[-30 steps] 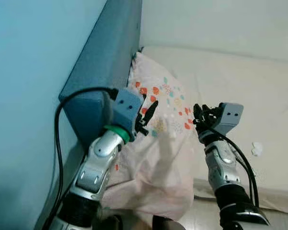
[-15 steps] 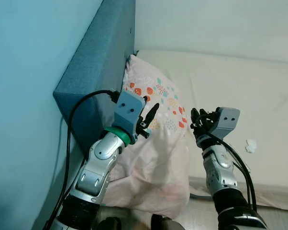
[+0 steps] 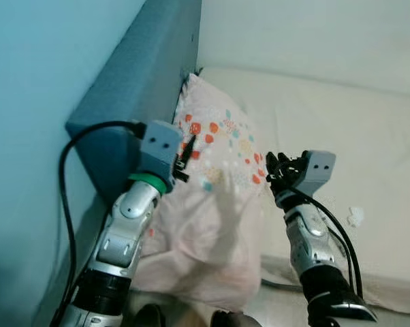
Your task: Clean up the room
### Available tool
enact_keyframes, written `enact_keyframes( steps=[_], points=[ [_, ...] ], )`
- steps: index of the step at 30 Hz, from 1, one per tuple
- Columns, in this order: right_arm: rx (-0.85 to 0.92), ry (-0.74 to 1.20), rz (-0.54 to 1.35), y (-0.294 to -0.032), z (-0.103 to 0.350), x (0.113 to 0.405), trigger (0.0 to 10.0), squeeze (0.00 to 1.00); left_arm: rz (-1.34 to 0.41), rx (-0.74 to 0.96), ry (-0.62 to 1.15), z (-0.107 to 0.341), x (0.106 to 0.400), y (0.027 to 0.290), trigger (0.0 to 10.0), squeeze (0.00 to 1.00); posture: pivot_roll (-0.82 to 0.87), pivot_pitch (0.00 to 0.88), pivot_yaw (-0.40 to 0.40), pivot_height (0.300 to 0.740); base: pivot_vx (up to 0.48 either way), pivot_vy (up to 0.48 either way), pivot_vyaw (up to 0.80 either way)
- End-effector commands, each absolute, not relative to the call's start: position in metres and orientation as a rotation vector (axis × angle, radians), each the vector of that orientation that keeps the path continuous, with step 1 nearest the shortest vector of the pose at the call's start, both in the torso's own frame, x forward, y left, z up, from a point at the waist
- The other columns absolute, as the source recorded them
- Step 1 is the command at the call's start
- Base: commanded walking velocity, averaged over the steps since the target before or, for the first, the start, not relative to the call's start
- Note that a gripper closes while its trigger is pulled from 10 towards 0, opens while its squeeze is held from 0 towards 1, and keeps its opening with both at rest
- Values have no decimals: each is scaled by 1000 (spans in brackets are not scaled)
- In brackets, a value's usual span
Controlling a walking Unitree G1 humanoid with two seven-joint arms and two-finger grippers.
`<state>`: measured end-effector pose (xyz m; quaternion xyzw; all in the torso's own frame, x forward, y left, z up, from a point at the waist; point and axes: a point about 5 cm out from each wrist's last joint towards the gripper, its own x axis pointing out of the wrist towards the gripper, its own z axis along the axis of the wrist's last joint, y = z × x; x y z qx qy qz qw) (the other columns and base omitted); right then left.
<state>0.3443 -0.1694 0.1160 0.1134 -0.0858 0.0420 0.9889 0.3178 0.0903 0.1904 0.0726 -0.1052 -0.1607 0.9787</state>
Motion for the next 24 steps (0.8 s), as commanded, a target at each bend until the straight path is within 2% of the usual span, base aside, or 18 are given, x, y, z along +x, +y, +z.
enact_keyframes(
  steps=[1, 16, 24],
  points=[
    [242, -164, 78, -170, 113, 343, 10000, 0, -350, 150, -179, 183, 315, 83, 10000, 0, 109, 111, -5, 740, 0, -345, 0],
    [254, -160, 73, -171, 111, 340, 10000, 0, -268, 113, -117, 181, 328, 94, 10000, 0, 92, 133, -1, 740, 0, -23, 0],
    [250, -161, 94, -167, 109, 339, 10000, 0, -218, 169, -114, 181, 335, 100, 10000, 0, 98, 105, 9, 740, 0, 0, 0]
  ],
)
